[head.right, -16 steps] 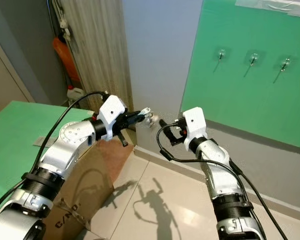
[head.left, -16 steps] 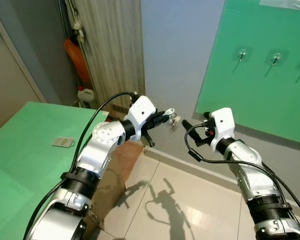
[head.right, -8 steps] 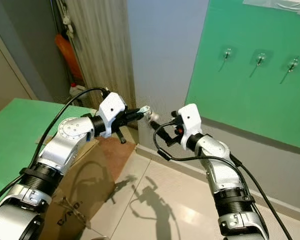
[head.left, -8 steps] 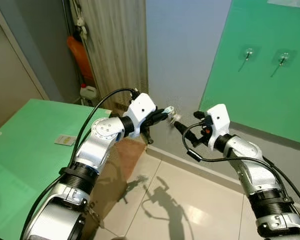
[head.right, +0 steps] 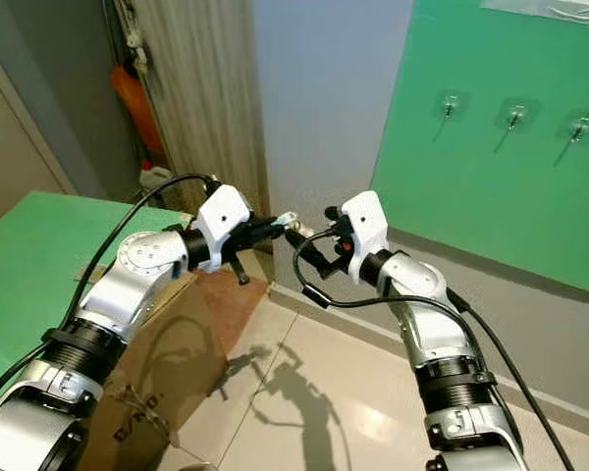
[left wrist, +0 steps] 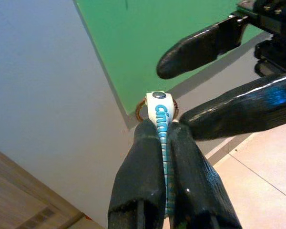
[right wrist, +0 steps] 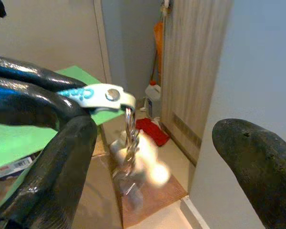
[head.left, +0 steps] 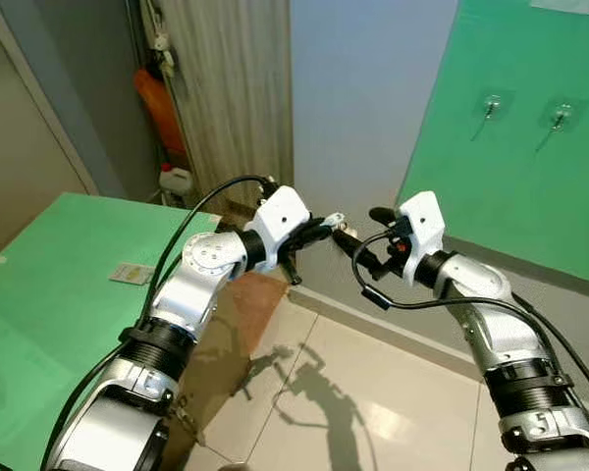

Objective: Hang keys on a hook

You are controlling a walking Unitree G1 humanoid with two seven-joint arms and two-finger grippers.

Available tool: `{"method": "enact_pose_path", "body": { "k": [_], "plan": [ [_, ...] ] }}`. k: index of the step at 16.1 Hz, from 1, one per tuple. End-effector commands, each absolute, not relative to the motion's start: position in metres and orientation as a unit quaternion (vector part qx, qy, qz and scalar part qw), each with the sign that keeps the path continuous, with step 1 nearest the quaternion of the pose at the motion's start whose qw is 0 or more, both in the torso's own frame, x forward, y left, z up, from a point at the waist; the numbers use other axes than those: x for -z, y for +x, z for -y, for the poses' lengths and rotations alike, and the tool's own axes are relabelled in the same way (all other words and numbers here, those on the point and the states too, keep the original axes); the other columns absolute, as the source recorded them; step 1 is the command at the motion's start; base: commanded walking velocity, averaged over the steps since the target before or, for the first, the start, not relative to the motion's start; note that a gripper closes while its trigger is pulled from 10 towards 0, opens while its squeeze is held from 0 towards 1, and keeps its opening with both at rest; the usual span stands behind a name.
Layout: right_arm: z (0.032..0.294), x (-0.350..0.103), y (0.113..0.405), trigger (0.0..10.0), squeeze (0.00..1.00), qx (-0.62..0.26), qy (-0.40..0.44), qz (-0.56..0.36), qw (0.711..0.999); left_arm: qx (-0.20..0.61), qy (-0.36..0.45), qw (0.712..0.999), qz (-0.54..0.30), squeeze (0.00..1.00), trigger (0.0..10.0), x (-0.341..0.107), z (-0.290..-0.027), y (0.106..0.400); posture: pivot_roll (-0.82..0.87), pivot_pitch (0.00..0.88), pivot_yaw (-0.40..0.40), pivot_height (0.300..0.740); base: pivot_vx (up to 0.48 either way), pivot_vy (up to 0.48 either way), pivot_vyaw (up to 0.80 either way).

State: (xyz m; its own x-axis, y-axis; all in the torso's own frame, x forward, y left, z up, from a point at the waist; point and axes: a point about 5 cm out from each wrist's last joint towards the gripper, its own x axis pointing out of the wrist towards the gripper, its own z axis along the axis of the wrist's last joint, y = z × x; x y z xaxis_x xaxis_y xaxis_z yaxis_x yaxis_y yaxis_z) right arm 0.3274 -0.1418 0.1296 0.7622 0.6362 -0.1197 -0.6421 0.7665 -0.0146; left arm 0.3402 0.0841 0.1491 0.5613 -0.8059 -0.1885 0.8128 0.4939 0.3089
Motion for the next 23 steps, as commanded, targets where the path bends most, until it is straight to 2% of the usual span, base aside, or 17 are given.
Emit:
{"method": "enact_pose_path", "body": {
  "k": [1, 23],
  "plan": [
    [0.1374, -0.1378, 0.3307, 10.0, 0.00, -0.346, -0.017, -0.043, 0.937, 0.474, 0.194, 0.859, -0.003, 0.00, 0.0, -0.1507, -0.0825, 0.3379, 0.00, 0.000, 0.043, 0.740, 0.000, 0.000, 0.00],
    [0.1376, -0.1319, 0.3313, 10.0, 0.00, -0.342, -0.029, -0.052, 0.938, 0.443, 0.202, 0.873, 0.006, 0.00, 0.0, -0.1542, -0.0914, 0.3459, 0.00, 0.000, 0.038, 0.740, 0.000, 0.000, 0.00]
  ]
}}
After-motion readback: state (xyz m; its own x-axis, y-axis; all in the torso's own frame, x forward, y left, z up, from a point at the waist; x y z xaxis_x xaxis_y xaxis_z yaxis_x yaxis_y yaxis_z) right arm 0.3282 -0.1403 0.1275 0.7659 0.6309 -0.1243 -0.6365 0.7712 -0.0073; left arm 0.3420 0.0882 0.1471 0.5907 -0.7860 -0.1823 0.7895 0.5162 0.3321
